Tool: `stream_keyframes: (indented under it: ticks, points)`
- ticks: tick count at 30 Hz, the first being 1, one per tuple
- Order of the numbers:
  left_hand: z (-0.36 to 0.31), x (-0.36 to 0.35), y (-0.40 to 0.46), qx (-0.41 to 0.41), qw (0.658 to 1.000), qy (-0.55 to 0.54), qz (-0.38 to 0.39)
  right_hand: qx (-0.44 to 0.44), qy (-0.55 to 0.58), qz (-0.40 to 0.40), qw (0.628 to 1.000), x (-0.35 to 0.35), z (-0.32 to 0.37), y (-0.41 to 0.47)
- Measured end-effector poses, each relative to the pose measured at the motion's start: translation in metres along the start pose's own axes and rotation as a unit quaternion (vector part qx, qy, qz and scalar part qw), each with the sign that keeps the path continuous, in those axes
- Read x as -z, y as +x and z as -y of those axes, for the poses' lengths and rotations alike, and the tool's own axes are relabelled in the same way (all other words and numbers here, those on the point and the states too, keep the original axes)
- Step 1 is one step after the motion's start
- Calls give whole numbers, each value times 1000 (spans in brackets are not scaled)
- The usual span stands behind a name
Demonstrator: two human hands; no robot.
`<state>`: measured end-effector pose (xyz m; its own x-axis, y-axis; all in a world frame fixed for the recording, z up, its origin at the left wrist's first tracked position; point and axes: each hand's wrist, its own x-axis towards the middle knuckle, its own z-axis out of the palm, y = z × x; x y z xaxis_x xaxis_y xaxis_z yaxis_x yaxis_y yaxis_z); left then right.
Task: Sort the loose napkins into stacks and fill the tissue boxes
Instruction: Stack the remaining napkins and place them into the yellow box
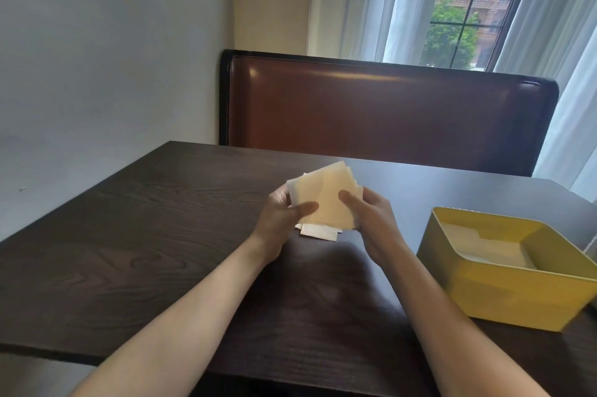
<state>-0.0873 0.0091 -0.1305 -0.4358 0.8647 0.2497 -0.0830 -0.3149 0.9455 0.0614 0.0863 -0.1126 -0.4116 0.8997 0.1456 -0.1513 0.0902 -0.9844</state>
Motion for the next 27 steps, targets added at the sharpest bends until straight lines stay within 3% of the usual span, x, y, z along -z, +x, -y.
stream_keyframes:
  ticks: [3,6,10,14,21,27]
  points:
    - [5,-9,-4,-59,986,156,-7,6,-19,9,1000,10,-2,-10]
    - [8,-18,-12,-93,974,208,10,19,-48,13,999,18,-3,-19]
    - [5,-29,-26,-77,980,183,18,50,-57,-19,997,27,-2,-28]
    - [9,-33,-31,-37,987,157,-13,18,-43,-39,998,33,-5,-34]
    - [9,-58,-40,-78,958,267,-73,-4,-9,-90,996,22,-2,-39]
    - [8,-85,-41,-62,968,197,-141,-3,12,-157,988,12,-7,-36]
